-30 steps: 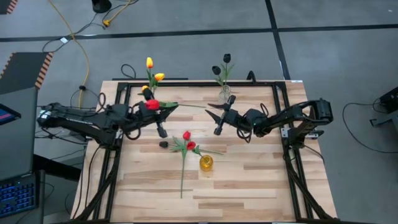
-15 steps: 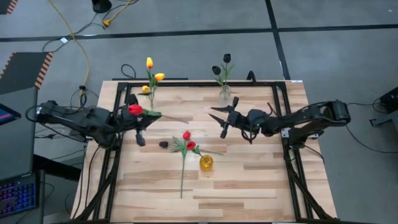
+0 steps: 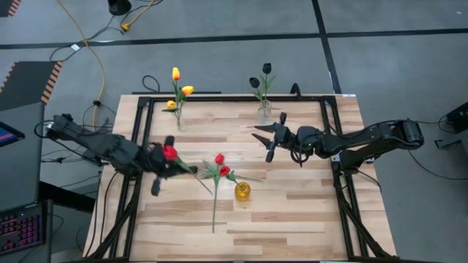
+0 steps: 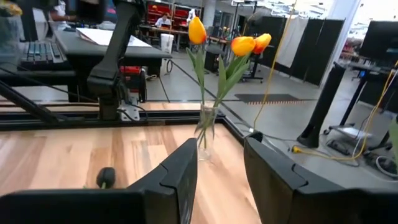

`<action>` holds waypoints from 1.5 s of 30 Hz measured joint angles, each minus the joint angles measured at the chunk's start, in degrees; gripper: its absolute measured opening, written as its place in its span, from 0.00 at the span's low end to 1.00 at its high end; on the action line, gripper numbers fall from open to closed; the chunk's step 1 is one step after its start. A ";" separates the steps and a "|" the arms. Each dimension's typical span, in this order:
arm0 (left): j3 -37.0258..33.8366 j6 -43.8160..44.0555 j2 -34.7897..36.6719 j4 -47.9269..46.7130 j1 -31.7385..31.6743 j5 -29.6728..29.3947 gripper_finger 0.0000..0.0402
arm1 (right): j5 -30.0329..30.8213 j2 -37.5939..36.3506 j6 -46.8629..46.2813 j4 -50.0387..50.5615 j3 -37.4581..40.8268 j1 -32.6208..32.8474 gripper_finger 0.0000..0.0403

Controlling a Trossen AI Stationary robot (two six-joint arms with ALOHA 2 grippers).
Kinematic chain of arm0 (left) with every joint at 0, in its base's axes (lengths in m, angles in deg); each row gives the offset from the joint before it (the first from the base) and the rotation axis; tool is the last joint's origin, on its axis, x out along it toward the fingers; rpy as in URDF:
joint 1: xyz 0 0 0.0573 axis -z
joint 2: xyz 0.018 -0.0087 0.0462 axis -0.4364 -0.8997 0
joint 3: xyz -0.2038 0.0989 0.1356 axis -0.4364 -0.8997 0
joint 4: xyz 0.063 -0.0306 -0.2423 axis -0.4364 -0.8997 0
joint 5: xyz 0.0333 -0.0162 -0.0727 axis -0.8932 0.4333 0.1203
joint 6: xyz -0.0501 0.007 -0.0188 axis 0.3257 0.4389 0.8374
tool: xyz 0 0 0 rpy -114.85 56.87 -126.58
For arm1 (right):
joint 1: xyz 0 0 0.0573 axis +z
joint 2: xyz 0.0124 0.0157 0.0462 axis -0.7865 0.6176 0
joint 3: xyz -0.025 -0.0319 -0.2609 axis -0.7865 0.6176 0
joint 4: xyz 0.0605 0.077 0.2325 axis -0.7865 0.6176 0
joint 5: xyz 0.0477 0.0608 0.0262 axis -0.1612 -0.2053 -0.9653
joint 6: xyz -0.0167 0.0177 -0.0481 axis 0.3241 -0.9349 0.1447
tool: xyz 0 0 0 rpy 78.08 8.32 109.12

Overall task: Sort flowers into vase by color
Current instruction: Put the left red flower into the yellow vase

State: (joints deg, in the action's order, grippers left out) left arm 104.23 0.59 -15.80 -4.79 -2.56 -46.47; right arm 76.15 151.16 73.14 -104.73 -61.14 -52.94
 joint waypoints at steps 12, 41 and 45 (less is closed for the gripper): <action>4.73 -5.09 -14.93 11.11 2.68 1.75 0.02 | -0.33 0.20 -4.78 0.43 0.00 1.26 0.39; 23.17 -22.27 -33.66 6.71 0.81 -6.36 0.02 | -0.31 0.22 -4.78 2.83 -0.02 3.74 0.39; 23.17 -22.52 -34.14 6.11 0.04 -7.48 0.02 | -0.31 0.22 -4.78 3.45 -0.02 3.74 0.39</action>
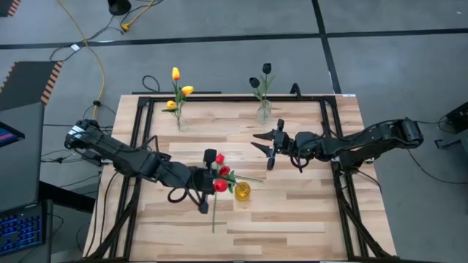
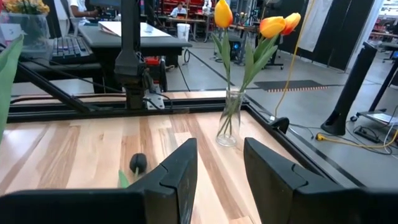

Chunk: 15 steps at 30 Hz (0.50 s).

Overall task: Sort flowers into vase by color
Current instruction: Put the left red flower into the yellow vase

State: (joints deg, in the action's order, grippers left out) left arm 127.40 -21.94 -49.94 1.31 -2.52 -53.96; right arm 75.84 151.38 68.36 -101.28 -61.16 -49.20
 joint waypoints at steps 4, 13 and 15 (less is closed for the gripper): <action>0.00 0.80 0.23 -0.88 0.04 -2.98 0.02 | 0.00 0.00 0.00 0.38 0.00 0.00 0.39; 0.00 2.07 0.32 -0.75 0.20 -2.84 0.02 | 0.01 0.00 0.00 1.02 0.00 0.00 0.39; 0.00 2.44 0.32 -0.75 0.20 -2.84 0.02 | 0.01 0.00 0.00 1.04 0.00 0.00 0.39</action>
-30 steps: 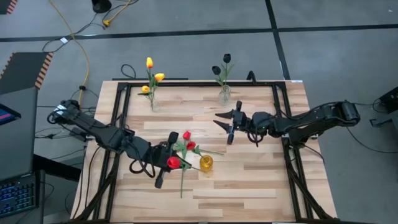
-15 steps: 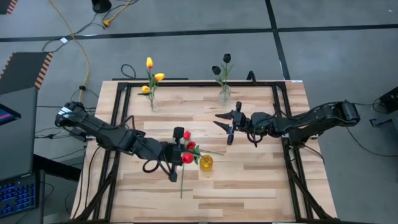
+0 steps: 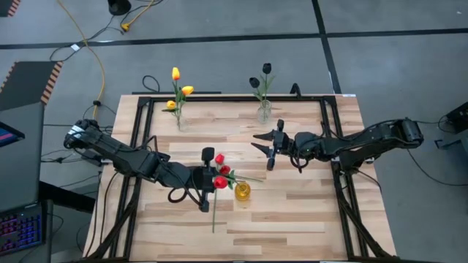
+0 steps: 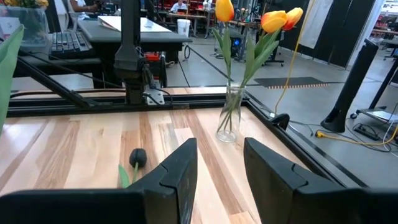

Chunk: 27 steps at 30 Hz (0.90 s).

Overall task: Sort flowers into vase by color
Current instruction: Put the left red flower into the yellow vase

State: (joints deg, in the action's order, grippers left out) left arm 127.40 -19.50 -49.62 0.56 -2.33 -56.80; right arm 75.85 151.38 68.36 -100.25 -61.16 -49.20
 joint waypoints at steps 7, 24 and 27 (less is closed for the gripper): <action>0.00 2.01 0.04 0.02 0.00 -0.02 0.02 | 0.01 0.00 0.00 0.09 0.00 0.00 0.39; -0.02 2.70 1.53 0.11 1.57 -0.21 0.02 | 0.01 0.00 0.00 0.09 0.00 0.00 0.39; -0.02 3.57 1.53 -1.20 1.57 -0.23 0.02 | 0.01 0.00 0.00 0.09 0.00 0.00 0.39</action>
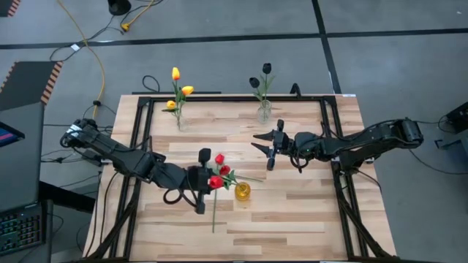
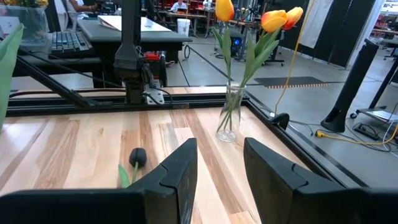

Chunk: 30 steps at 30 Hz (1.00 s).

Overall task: Sort flowers into vase by color
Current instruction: Put the left red flower into the yellow vase

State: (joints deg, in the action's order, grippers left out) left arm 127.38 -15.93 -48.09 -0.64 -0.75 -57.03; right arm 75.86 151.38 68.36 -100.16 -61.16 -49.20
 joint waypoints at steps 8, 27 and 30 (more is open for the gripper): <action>0.00 3.58 -0.10 -2.40 -0.44 -0.15 0.02 | 0.00 0.00 0.00 0.00 0.00 0.00 0.39; 0.00 7.17 -8.07 -2.40 -4.12 0.06 0.02 | 0.02 0.02 0.01 0.58 -0.04 -0.02 0.39; 0.00 7.61 -8.95 -2.61 -4.18 0.08 0.03 | 0.02 0.02 0.00 0.86 -0.04 0.00 0.39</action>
State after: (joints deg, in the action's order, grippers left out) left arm 127.38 -8.32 -57.04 -3.25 -4.93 -56.95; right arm 75.89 151.40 68.36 -99.30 -61.20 -49.20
